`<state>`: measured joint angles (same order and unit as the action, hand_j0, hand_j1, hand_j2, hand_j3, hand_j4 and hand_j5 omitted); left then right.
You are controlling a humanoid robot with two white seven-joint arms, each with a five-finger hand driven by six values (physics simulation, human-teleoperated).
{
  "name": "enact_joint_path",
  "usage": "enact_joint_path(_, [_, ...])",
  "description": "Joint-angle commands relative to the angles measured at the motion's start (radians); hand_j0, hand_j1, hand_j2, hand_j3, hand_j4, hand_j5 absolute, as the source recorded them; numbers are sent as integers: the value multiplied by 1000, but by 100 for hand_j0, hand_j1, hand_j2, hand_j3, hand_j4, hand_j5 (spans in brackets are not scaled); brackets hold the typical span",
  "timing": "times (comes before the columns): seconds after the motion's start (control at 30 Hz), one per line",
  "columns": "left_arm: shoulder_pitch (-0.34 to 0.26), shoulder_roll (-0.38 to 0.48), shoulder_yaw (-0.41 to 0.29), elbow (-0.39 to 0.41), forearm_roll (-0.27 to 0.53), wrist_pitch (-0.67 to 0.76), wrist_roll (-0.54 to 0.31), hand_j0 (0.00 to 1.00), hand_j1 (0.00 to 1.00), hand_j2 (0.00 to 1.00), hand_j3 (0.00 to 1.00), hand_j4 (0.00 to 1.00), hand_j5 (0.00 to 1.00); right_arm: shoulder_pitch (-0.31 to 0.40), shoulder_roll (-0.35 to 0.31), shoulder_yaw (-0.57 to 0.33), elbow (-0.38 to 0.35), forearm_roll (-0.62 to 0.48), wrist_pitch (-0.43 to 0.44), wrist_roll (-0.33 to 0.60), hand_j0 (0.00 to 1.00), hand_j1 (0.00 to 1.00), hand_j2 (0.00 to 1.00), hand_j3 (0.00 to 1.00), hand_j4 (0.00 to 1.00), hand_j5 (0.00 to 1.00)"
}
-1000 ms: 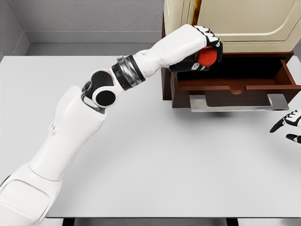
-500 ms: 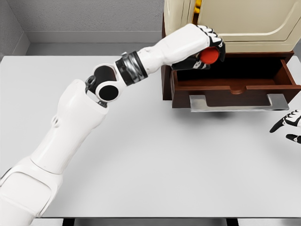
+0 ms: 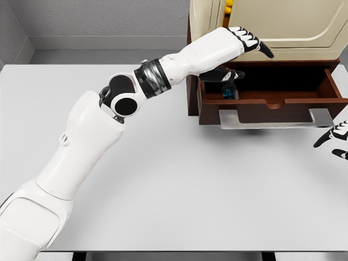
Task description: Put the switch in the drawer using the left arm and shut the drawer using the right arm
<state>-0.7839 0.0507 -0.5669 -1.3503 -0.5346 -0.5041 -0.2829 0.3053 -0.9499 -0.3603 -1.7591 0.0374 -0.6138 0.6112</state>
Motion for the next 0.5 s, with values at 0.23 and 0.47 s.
enact_joint_path(0.23, [2, 0, -1, -12, 5, -17, 1, 75, 75, 75, 75, 75, 75, -5, -1, 4, 0, -8, 3, 0, 59, 59, 59, 59, 59, 59])
enact_joint_path(0.47, [60, 144, 16, -247, 68, -107, 2, 78, 78, 78, 78, 78, 78, -20, -1, 8, 0, -8, 3, 0, 58, 58, 58, 58, 58, 58])
